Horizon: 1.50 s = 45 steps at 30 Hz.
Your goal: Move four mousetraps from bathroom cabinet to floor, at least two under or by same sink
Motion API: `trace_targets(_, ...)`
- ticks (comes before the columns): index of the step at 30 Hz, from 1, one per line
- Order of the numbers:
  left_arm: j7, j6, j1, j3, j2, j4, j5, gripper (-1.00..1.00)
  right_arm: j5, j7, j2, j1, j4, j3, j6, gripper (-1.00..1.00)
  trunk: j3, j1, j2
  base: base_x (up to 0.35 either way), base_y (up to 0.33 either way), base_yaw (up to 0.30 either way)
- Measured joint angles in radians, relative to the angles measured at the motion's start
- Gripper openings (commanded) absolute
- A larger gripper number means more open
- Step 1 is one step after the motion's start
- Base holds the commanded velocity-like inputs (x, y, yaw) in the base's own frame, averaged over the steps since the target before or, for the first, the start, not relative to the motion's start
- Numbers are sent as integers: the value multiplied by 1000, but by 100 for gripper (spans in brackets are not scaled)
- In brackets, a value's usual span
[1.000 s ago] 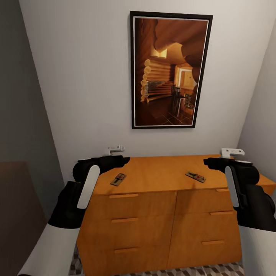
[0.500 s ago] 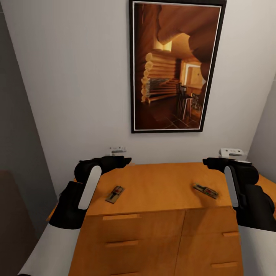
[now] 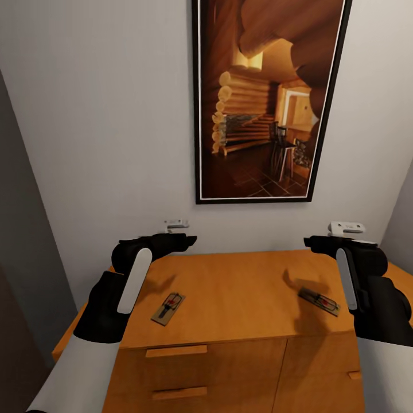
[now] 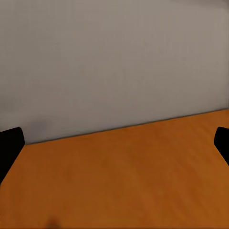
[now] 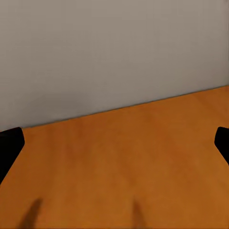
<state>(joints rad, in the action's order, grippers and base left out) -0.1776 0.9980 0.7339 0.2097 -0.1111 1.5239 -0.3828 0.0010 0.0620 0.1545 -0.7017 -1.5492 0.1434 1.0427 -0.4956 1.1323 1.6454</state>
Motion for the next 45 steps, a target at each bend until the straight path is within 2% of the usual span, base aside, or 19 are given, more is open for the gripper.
trace_targets(15,-4,-1,0,-1,-1,0,0,100,0,0,0,0,2,6,0,100,3,0,0,10,0,103)
trace_targets(29,-3,0,0,-2,-1,0,1,100,0,-1,1,0,1,7,0,100,4,0,0,1,-6,21)
trace_targets(45,-3,0,0,-3,0,0,1,100,-1,-2,1,0,1,8,0,100,4,0,0,0,-206,1)
